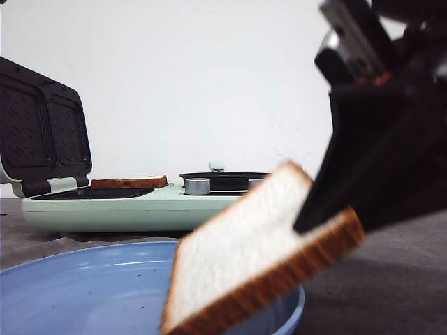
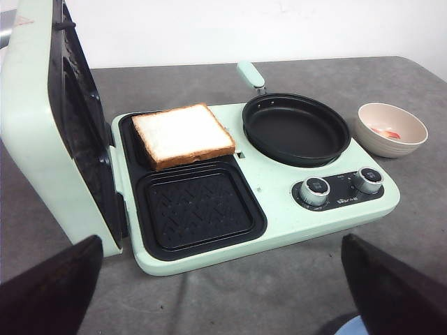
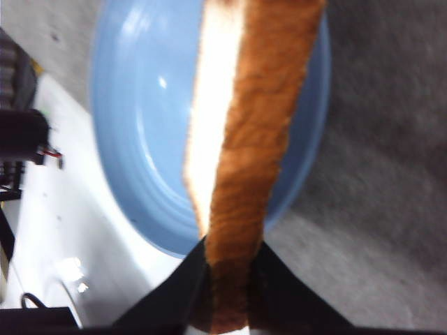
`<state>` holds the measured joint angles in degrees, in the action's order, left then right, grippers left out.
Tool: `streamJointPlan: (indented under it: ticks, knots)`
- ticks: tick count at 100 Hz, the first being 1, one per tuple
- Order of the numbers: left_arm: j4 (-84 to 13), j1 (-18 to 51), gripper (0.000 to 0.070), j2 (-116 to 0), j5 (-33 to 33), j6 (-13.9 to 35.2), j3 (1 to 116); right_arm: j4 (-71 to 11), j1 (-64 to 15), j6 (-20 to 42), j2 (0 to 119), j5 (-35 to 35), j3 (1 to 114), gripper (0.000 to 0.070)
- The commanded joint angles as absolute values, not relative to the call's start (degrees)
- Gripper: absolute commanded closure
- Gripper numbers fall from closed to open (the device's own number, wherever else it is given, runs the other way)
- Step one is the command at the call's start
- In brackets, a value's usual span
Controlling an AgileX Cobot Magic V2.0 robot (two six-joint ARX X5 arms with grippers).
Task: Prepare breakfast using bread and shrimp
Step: 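Grasp the remaining bread slice on the blue plate with the right gripper, then carry the bread slice with the right gripper and lay it on the nearer grill plate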
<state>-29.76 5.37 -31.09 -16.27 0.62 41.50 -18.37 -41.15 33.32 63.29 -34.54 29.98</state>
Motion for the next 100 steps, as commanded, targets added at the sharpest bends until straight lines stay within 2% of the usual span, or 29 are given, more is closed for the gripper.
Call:
streamJointPlan:
  ticks: [1, 20, 29, 56, 100]
  knots:
    - [-29.15, 5.26, 0.0, -31.24, -16.08, 0.71, 41.8, -16.56, -41.6, 35.05, 62.17, -34.48, 30.87, 0.0695]
    - [-29.12, 5.26, 0.0, -31.24, -16.08, 0.71, 41.8, -9.87, -41.58, 41.67, 58.72, -34.72, 31.24, 0.0695]
    - [-29.08, 5.26, 0.0, -31.24, -16.08, 0.71, 41.8, -9.02, -41.47, 42.94, 58.72, -35.16, 33.01, 0.0695]
    - [-28.64, 5.26, 0.0, -31.22, -14.96, 0.69, 41.8, -9.26, -40.1, 42.59, 61.95, -37.01, 42.37, 0.0696]
    - [-27.0, 5.26, 0.0, -29.26, -11.2, 0.12, 41.8, -12.64, -36.73, 36.42, 80.14, -41.04, 63.31, 0.0696]
